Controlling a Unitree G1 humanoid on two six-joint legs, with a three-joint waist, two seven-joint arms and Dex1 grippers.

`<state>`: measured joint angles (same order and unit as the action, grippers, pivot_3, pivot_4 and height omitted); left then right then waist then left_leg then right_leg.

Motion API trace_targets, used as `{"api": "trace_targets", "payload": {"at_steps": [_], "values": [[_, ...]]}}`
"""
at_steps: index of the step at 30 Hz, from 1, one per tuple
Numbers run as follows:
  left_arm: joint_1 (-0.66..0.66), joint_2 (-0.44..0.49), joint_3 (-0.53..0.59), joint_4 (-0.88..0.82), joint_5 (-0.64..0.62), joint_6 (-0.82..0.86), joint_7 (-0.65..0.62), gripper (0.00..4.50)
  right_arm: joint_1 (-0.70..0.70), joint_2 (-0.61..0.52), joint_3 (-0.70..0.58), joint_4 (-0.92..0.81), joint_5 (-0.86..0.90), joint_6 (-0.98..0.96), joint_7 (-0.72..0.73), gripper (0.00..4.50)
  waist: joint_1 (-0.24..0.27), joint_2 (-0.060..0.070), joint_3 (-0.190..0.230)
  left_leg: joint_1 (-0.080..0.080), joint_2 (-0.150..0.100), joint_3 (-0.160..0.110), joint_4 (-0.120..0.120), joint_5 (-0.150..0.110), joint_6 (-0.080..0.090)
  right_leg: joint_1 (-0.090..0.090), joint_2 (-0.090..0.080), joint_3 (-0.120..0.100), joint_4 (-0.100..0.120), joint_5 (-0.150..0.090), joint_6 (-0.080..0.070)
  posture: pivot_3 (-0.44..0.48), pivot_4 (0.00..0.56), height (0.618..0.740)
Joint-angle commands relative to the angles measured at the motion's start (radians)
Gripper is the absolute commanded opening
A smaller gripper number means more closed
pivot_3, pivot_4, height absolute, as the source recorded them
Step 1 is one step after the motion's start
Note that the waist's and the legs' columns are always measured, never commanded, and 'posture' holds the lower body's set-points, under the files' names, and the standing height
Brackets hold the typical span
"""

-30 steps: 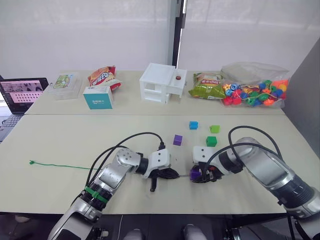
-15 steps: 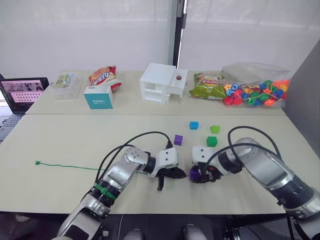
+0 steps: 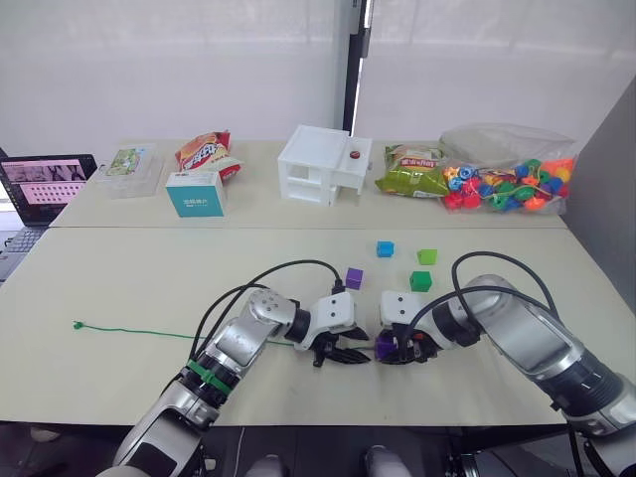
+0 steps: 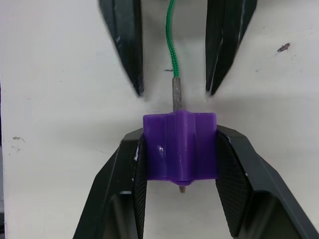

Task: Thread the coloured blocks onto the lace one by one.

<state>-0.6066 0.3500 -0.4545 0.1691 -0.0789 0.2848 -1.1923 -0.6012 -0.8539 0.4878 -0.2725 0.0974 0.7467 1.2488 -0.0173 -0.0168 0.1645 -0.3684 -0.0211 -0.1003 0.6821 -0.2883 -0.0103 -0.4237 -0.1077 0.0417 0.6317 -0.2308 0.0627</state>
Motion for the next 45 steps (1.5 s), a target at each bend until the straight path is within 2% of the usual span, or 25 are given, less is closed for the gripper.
{"api": "trace_targets", "payload": {"at_steps": [1, 8, 14, 15, 27, 34, 35, 41, 43, 45], "values": [[0.011, 0.014, 0.016, -0.045, 0.001, -0.005, 0.012, 1.99, 0.014, 0.003, -0.010, -0.021, 0.011, 0.000, 0.001, 1.37, 0.000, 0.000, 0.000, 0.000, 0.000, 0.000, 0.000, 0.000, 0.000, 0.000, 0.000, 0.000, 0.000, 0.000, 0.000, 0.000, 0.150, 0.740], [0.039, 0.049, 0.024, -0.077, -0.009, 0.008, 0.023, 1.99, 0.002, 0.012, -0.002, -0.007, 0.007, -0.012, 0.003, 1.37, -0.001, 0.000, 0.000, 0.000, 0.000, 0.000, 0.000, 0.000, 0.000, 0.000, 0.000, 0.000, 0.000, 0.000, 0.000, 0.000, 0.150, 0.740], [0.028, 0.039, 0.020, -0.063, -0.015, 0.006, 0.024, 0.13, 0.001, 0.015, -0.002, -0.007, 0.006, -0.014, 0.002, 1.37, -0.001, 0.000, 0.000, 0.000, 0.000, 0.000, 0.000, 0.000, 0.000, 0.000, 0.000, 0.000, 0.000, 0.000, 0.000, 0.000, 0.150, 0.740], [0.025, 0.036, 0.018, -0.061, -0.016, 0.006, 0.021, 0.00, 0.002, 0.015, -0.002, -0.008, 0.005, -0.014, 0.001, 1.37, -0.001, 0.000, 0.000, 0.000, 0.000, 0.000, 0.000, 0.000, 0.000, 0.000, 0.000, 0.000, 0.000, 0.000, 0.000, 0.000, 0.150, 0.740], [-0.017, -0.059, -0.002, -0.022, 0.000, 0.002, 0.041, 0.00, 0.011, 0.017, -0.008, -0.022, 0.010, -0.001, -0.013, 1.37, -0.002, 0.000, 0.000, 0.000, 0.000, 0.000, 0.000, 0.000, 0.000, 0.000, 0.000, 0.000, 0.000, 0.000, 0.000, 0.000, 0.150, 0.740], [-0.017, -0.055, 0.006, -0.023, 0.000, 0.015, 0.047, 0.00, 0.012, 0.019, -0.011, -0.024, 0.010, 0.000, -0.021, 1.37, -0.001, 0.000, 0.000, 0.000, 0.000, 0.000, 0.000, 0.000, 0.000, 0.000, 0.000, 0.000, 0.000, 0.000, 0.000, 0.000, 0.150, 0.740], [-0.013, -0.047, 0.008, -0.028, 0.000, 0.011, 0.045, 0.57, 0.013, 0.019, -0.012, -0.025, 0.012, 0.001, -0.021, 1.37, -0.001, 0.000, 0.000, 0.000, 0.000, 0.000, 0.000, 0.000, 0.000, 0.000, 0.000, 0.000, 0.000, 0.000, 0.000, 0.000, 0.150, 0.740], [0.005, 0.001, 0.036, -0.082, -0.043, 0.020, 0.010, 2.49, 0.013, 0.006, -0.026, -0.041, 0.028, 0.043, -0.016, 1.37, 0.000, 0.000, 0.000, 0.000, 0.000, 0.000, 0.000, 0.000, 0.000, 0.000, 0.000, 0.000, 0.000, 0.000, 0.000, 0.000, 0.150, 0.740], [0.018, 0.014, 0.027, -0.108, -0.042, 0.020, 0.004, 3.17, 0.021, 0.004, -0.058, -0.049, 0.044, 0.042, -0.021, 2.42, 0.002, 0.000, 0.000, 0.000, 0.000, 0.000, 0.000, 0.000, 0.000, 0.000, 0.000, 0.000, 0.000, 0.000, 0.000, 0.000, 0.150, 0.740], [0.027, 0.010, 0.025, -0.116, -0.045, 0.016, 0.011, 3.80, 0.031, -0.014, -0.110, -0.061, 0.062, 0.046, -0.026, 3.09, 0.004, 0.000, 0.000, 0.000, 0.000, 0.000, 0.000, 0.000, 0.000, 0.000, 0.000, 0.000, 0.000, 0.000, 0.000, 0.000, 0.150, 0.740]]}}
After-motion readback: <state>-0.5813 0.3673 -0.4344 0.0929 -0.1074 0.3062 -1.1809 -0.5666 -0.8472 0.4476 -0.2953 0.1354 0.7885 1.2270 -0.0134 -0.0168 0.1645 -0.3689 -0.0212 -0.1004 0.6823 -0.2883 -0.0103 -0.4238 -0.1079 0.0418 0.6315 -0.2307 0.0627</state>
